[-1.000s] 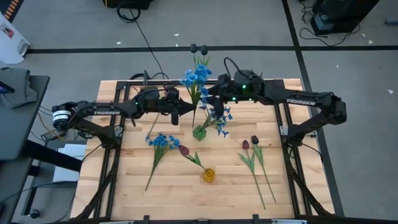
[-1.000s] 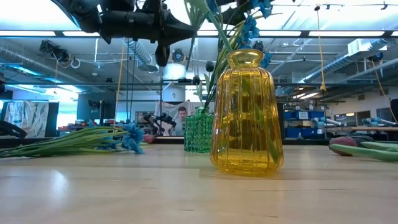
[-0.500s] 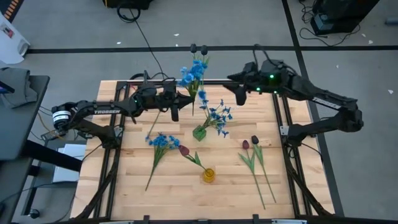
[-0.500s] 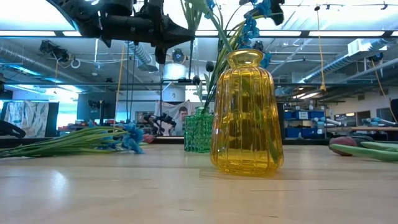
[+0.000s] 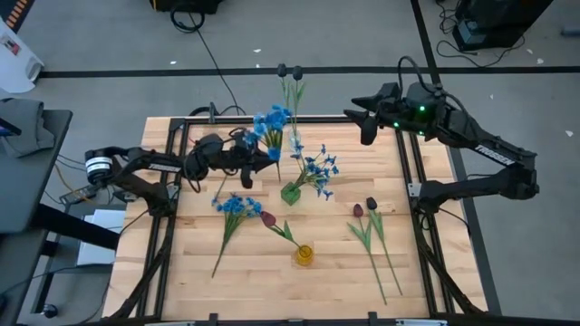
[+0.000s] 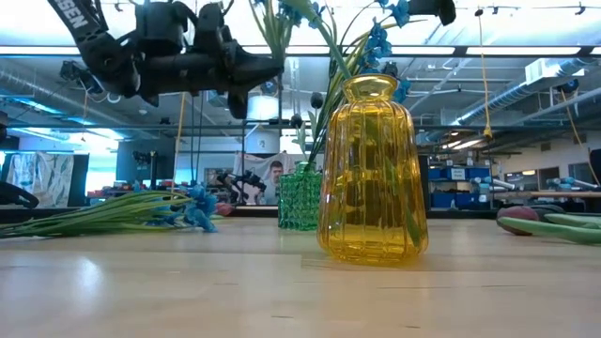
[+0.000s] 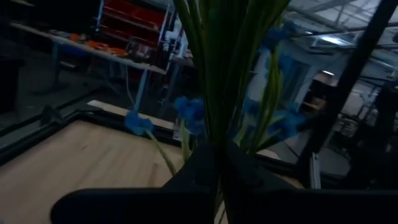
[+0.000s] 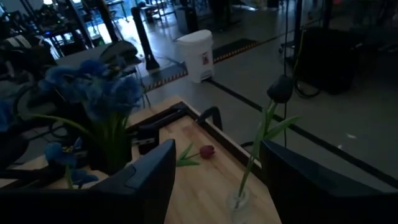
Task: Sort flowers into vase by color
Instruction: Put the right blue flowers into the green vase, then put the blue flowers into the green vase
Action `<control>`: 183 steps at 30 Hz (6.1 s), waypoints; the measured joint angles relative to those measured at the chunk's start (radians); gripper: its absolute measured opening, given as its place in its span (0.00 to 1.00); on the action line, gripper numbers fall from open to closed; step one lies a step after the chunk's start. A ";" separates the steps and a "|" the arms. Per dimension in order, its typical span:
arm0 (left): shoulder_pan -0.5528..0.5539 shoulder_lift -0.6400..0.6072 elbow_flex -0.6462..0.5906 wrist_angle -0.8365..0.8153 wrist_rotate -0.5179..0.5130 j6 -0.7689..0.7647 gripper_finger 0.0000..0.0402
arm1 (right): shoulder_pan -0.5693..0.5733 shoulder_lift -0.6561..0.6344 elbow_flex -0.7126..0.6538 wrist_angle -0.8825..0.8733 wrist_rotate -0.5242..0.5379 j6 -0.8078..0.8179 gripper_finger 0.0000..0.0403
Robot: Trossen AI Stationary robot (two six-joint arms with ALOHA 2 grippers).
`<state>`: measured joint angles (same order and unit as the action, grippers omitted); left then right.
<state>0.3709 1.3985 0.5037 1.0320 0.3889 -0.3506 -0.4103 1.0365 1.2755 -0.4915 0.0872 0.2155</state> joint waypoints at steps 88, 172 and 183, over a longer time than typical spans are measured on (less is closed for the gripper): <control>-0.038 0.311 0.132 0.041 0.042 0.168 0.08 | -0.059 0.058 0.000 -0.042 0.015 0.070 0.60; 0.163 0.086 0.563 -1.771 -0.138 0.020 0.58 | -0.102 -0.019 0.000 -0.103 -0.028 0.045 0.60; 0.110 0.062 0.651 -2.115 -0.296 0.084 0.58 | -0.102 -0.019 0.000 -0.131 -0.028 0.075 0.60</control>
<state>0.4813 1.4608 1.1543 -1.0834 0.0930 -0.2663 -0.5121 1.0176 1.2755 -0.6228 0.0589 0.2901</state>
